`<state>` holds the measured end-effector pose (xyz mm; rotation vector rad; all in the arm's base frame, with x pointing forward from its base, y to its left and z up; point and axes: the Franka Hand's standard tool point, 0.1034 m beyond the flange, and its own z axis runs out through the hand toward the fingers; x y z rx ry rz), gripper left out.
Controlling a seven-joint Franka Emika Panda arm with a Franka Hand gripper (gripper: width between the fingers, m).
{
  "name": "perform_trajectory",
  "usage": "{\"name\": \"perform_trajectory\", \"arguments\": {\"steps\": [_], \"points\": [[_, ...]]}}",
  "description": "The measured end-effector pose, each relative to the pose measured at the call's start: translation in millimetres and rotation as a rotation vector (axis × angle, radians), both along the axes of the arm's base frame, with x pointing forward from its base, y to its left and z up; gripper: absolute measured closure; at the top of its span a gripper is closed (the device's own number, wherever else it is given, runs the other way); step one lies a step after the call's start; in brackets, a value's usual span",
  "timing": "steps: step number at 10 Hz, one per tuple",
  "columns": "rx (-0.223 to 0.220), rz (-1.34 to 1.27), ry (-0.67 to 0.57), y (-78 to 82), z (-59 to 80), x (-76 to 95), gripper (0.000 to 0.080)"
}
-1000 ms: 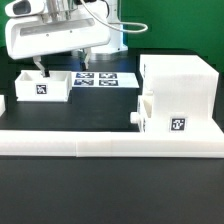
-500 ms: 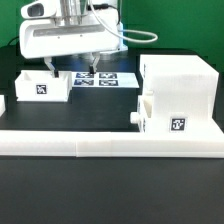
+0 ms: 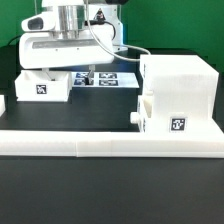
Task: Assemble drawer
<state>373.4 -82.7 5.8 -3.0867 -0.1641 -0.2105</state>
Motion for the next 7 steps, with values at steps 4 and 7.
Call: {"name": "perform_trajectory", "arguments": {"steps": [4, 7], "points": [[0.002, 0.001, -0.001, 0.1, -1.3, 2.0, 0.0242], [0.002, 0.001, 0.000, 0.2, -1.5, 1.6, 0.0572]]}}
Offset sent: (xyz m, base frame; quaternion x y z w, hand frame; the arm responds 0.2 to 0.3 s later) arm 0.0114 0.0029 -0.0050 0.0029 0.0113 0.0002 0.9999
